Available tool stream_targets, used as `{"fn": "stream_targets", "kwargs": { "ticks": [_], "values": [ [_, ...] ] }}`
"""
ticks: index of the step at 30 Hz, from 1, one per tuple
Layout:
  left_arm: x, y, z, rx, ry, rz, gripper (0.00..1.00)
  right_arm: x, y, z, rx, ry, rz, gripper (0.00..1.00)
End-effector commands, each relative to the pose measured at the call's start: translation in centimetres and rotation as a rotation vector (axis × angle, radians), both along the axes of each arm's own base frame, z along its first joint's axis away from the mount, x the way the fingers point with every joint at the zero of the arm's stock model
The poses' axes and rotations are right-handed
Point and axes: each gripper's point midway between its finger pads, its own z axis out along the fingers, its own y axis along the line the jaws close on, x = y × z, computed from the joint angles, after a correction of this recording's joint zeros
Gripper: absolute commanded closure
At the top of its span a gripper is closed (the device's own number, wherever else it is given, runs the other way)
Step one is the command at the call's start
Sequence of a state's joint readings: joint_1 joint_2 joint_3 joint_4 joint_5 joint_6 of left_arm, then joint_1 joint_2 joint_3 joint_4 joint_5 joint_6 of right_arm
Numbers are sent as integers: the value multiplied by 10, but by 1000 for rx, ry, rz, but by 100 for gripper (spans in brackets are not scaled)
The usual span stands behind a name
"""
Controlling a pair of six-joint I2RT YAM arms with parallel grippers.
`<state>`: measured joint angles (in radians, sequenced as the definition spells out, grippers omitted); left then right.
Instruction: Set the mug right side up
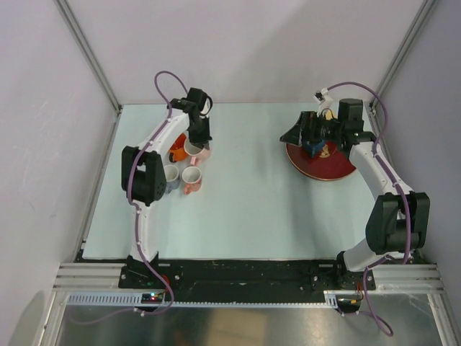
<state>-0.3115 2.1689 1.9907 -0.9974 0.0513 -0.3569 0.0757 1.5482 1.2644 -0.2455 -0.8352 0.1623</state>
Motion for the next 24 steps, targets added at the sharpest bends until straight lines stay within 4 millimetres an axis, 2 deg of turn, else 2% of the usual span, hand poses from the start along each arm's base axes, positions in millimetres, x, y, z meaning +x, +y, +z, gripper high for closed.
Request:
{"fn": "stream_targets", "kwargs": {
  "ticks": [1, 3, 5, 8, 11, 24],
  "values": [
    [19, -5, 18, 11, -92, -22, 100, -6, -2, 19, -3, -64, 6, 0],
    [19, -4, 16, 15, -87, -25, 92, -5, -4, 20, -4, -64, 2, 1],
    [19, -5, 16, 15, -89, -28, 79, -4, -4, 20, -4, -66, -1, 1],
    [19, -6, 18, 17, -95, -33, 71, -4, -5, 19, -3, -64, -4, 1],
    [20, -7, 21, 16, -106, -36, 68, -3, -5, 19, 1, -61, -4, 1],
    [24, -6, 30, 29, -140, -56, 65, 3, -8, 14, 10, -44, -23, 0]
  ]
}}
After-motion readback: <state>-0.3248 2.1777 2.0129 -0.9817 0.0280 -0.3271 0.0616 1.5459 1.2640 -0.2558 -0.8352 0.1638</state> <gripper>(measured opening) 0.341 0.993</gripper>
